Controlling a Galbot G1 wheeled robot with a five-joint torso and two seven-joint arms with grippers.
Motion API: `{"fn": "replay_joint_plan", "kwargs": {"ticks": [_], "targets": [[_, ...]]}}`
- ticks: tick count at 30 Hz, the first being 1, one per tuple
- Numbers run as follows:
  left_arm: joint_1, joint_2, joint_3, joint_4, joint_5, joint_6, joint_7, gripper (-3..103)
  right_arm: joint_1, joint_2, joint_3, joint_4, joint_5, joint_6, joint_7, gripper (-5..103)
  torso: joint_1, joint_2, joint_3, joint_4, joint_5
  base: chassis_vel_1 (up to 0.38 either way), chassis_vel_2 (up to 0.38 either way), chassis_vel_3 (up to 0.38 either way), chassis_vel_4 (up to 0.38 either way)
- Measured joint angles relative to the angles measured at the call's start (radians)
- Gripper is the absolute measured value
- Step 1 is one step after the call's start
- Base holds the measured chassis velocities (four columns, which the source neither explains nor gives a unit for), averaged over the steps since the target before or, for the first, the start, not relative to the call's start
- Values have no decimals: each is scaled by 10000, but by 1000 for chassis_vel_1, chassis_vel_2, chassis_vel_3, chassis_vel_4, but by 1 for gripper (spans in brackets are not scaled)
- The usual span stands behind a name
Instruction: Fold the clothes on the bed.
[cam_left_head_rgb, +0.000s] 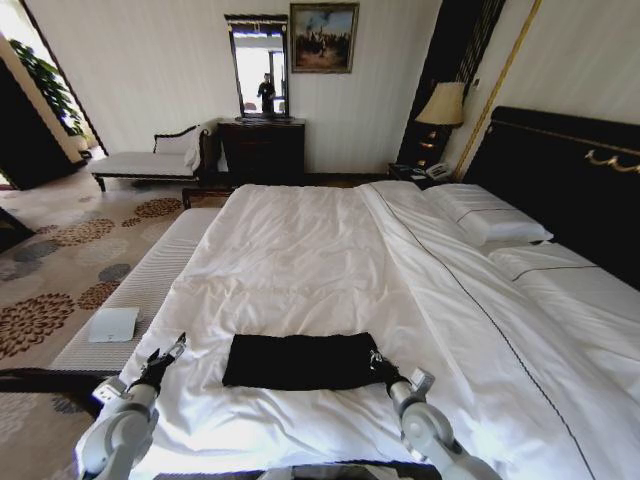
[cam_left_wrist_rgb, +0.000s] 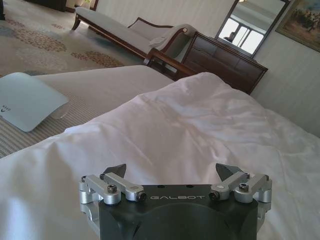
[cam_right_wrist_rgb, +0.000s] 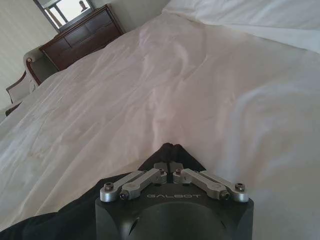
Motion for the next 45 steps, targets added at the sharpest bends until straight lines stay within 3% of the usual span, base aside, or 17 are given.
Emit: {"fn": "replay_joint_plan", "kwargs": {"ticks": [9,12,13,14,15,19,21,29,30,34,45], "targets": [[22,-35,84,-8,48,-29,8,100,92,84,83,-243,-242,194,-130,-2,1,0,0,1,0,0,0,0,0],[23,-79,144,-8,99,-34,11,100,-139,32,52,-110,-427,281,-6,8,0,0,0,0,0,0,0,0,0],[24,-101,178,-8,126,-36,14,100,-389,-54,55,233,-432,284,235,19,0,0,0,-1,0,0,0,0,0],[24,-101,178,-8,126,-36,14,100,-389,-54,55,233,-432,284,235,19,0,0,0,-1,0,0,0,0,0],[29,-117,200,-8,141,-42,21,100,-581,-110,66,539,-430,266,492,19,0,0,0,-1,0,0,0,0,0],[47,-171,255,-1,201,-76,39,100,-1475,-194,88,2106,-152,-158,2075,40,0,0,-1,0,0,0,0,0,0],[52,-182,267,4,207,-88,42,100,-1712,-175,84,2418,-68,-206,2302,40,0,0,0,-1,-2,0,0,0,0],[105,-208,314,-5,239,-137,54,100,-2414,366,-200,2896,54,-145,2748,73,0,1,-1,0,-1,0,0,0,0],[105,-208,314,-5,239,-137,54,100,-2414,366,-200,2896,54,-145,2748,73,0,1,-1,0,-1,0,0,0,0],[212,-201,309,-44,249,-179,67,100,-2424,691,-274,2647,147,13,2829,94,0,0,0,1,-1,0,0,0,0],[238,-90,268,-76,250,-218,72,100,-2067,1211,-170,2143,451,419,2493,100,0,1,0,0,0,0,0,0,0]]}}
